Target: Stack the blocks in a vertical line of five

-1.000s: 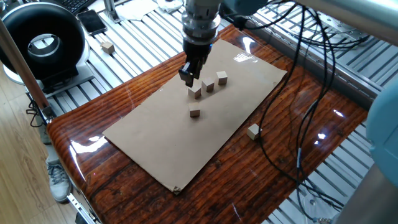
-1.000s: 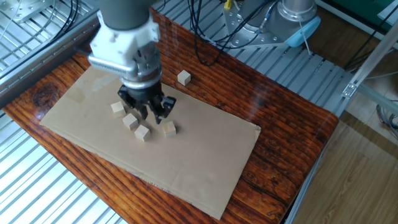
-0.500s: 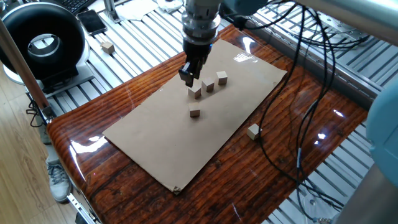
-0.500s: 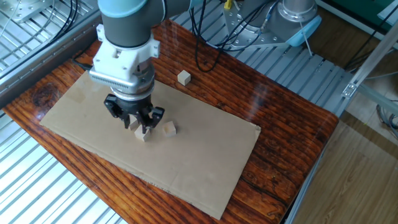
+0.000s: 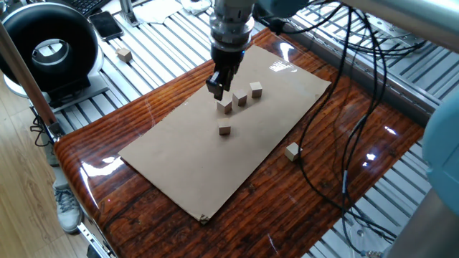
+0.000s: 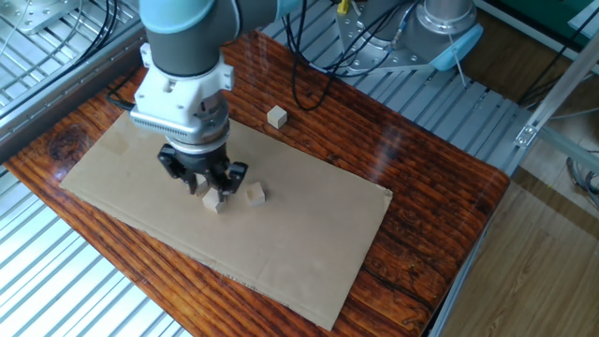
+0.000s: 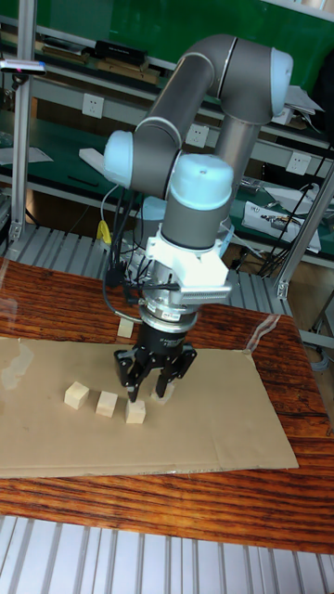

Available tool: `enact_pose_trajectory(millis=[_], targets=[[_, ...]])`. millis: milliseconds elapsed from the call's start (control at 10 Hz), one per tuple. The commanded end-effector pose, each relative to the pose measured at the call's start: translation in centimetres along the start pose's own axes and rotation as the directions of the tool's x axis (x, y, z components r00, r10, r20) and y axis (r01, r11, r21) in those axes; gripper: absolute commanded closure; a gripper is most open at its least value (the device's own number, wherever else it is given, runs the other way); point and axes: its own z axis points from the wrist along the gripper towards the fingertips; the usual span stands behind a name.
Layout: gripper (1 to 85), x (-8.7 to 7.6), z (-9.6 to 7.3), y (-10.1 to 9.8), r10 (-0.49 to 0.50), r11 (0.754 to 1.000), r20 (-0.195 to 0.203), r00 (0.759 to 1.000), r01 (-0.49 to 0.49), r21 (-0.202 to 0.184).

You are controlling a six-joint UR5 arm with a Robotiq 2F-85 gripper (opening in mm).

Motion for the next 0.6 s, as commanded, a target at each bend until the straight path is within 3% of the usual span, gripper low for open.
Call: enact_pose_trajectory(millis=[0,100,300,500], targets=[[36.7,3.1,-0.3,3.6,0.031,0.992,-0.087,0.996,-0.042,-0.120],[35.7,3.7,-0.1,4.3,-0.003,0.993,-0.092,0.996,-0.008,-0.118],[32.3,4.6,0.2,5.3,-0.116,0.992,-0.084,0.990,0.110,-0.067],[30.3,4.2,0.1,5.3,-0.209,0.978,-0.058,0.976,0.210,0.007]])
